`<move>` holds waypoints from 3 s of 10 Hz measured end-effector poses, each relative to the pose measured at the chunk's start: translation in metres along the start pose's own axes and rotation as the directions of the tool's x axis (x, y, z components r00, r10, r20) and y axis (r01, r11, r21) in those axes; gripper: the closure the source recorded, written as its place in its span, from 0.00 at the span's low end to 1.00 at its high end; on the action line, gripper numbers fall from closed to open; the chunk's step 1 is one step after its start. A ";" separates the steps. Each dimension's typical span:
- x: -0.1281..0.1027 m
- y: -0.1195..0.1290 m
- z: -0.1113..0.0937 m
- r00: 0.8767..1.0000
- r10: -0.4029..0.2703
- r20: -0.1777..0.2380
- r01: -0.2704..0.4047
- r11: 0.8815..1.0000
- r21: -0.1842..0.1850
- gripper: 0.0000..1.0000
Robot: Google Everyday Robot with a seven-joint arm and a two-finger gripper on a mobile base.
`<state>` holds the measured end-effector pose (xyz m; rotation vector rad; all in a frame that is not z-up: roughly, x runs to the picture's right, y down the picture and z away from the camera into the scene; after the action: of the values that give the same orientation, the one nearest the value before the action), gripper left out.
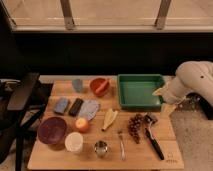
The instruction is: Place banana in table surface
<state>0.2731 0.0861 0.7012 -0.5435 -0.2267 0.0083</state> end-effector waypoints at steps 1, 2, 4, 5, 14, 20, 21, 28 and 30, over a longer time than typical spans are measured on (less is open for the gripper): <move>-0.001 0.000 0.000 1.000 -0.017 0.003 0.017 1.000 0.001 0.26; -0.008 -0.001 0.001 0.997 -0.075 0.005 0.075 0.997 -0.002 0.26; -0.038 0.000 0.009 0.975 -0.222 -0.001 0.222 0.975 -0.022 0.26; -0.057 -0.001 0.015 0.958 -0.287 -0.004 0.286 0.958 -0.029 0.26; -0.200 -0.038 0.086 0.815 -0.576 0.069 0.580 0.810 -0.087 0.26; -0.211 -0.027 0.105 0.719 -0.687 0.104 0.695 0.709 -0.123 0.26; -0.218 -0.023 0.114 0.694 -0.711 0.110 0.720 0.681 -0.136 0.26; -0.234 -0.012 0.180 0.681 -0.720 0.131 0.732 0.673 -0.105 0.26; -0.226 -0.014 0.197 0.715 -0.676 0.177 0.696 0.714 -0.085 0.26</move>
<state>0.0095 0.1592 0.8244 -0.5777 -0.5603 -0.7182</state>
